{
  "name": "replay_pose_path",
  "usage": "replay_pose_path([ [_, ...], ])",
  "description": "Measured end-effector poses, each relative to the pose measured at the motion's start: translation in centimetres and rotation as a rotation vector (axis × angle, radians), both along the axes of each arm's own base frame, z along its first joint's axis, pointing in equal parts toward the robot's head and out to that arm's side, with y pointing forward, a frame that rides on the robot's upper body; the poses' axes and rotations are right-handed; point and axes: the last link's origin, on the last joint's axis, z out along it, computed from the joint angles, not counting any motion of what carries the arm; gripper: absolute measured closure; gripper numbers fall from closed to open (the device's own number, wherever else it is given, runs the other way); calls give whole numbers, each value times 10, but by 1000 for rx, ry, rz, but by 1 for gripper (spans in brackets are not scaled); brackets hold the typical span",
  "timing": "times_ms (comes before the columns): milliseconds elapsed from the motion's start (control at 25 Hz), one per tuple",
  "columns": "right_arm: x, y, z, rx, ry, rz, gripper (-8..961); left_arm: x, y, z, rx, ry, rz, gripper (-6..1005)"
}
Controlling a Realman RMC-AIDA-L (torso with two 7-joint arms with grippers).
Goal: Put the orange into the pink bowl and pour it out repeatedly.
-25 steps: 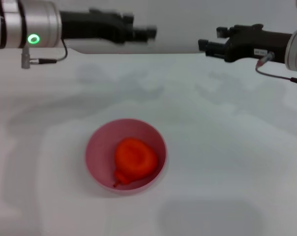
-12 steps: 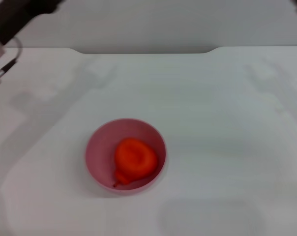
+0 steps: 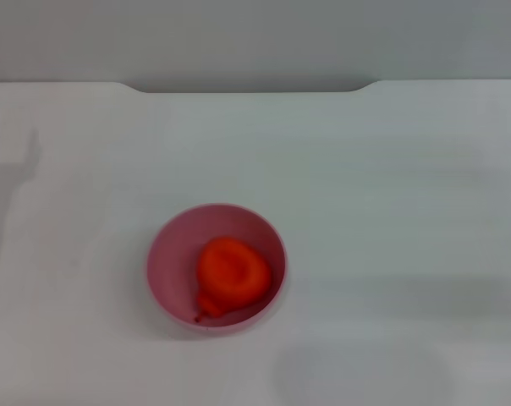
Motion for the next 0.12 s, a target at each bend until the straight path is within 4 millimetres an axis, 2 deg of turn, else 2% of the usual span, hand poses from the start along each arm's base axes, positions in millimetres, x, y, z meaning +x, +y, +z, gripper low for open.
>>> replay_pose_path([
  [120, 4, -2, 4, 23, 3, -22, 346, -3, -3, 0, 5, 2, 9, 213],
])
